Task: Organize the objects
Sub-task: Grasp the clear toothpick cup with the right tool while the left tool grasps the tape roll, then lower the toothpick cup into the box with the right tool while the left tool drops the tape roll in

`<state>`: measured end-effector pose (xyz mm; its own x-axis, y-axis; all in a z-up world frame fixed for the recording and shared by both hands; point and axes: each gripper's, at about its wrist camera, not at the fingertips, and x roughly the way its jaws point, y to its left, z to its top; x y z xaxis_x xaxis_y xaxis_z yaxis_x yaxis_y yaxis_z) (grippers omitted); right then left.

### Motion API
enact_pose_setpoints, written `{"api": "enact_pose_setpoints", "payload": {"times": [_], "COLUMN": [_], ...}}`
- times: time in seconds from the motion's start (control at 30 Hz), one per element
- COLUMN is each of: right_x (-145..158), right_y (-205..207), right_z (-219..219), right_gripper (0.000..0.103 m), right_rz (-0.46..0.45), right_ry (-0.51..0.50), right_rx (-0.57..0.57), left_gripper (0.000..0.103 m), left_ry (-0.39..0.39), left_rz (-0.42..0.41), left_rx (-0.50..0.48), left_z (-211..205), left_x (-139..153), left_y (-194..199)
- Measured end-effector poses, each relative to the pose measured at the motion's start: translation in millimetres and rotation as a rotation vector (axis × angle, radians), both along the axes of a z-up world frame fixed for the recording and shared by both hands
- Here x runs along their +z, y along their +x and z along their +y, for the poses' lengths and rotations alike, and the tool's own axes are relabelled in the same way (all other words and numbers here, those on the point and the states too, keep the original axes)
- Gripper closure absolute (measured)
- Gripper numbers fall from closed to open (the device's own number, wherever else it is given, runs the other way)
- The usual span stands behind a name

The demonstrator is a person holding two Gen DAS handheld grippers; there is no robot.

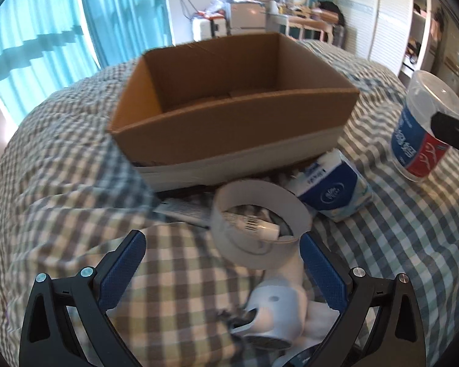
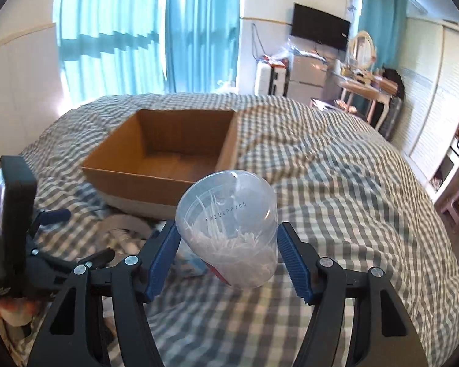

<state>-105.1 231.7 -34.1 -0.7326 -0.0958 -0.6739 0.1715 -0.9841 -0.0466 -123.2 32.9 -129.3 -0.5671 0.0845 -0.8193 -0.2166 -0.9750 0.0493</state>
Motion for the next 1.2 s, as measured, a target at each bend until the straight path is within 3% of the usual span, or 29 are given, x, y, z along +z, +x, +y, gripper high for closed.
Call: {"api": "enact_pose_setpoints", "payload": {"times": [0.27, 0.43, 0.5, 0.8, 1.2], "right_x": [-31, -43, -44, -38, 3], "right_y": [-25, -34, -36, -30, 18], "right_z": [8, 2, 1, -2, -29], "right_gripper": [0.038, 0.038, 0.038, 0.039, 0.039], "right_rz": [-0.057, -0.071, -0.071, -0.050, 0.060], "right_ry": [-0.013, -0.001, 0.002, 0.013, 0.040], "right_rx": [-0.010, -0.006, -0.005, -0.007, 0.058], "left_gripper": [0.000, 0.015, 0.021, 0.022, 0.022], "left_ry": [-0.021, 0.010, 0.009, 0.068, 0.087], "left_rz": [-0.094, -0.118, -0.111, -0.045, 0.097], "left_rx": [-0.034, -0.040, -0.051, -0.040, 0.017], "left_z": [20, 20, 22, 9, -14], "left_x": [-29, -37, -37, -18, 25], "left_y": [-28, -37, -36, -21, 22]}}
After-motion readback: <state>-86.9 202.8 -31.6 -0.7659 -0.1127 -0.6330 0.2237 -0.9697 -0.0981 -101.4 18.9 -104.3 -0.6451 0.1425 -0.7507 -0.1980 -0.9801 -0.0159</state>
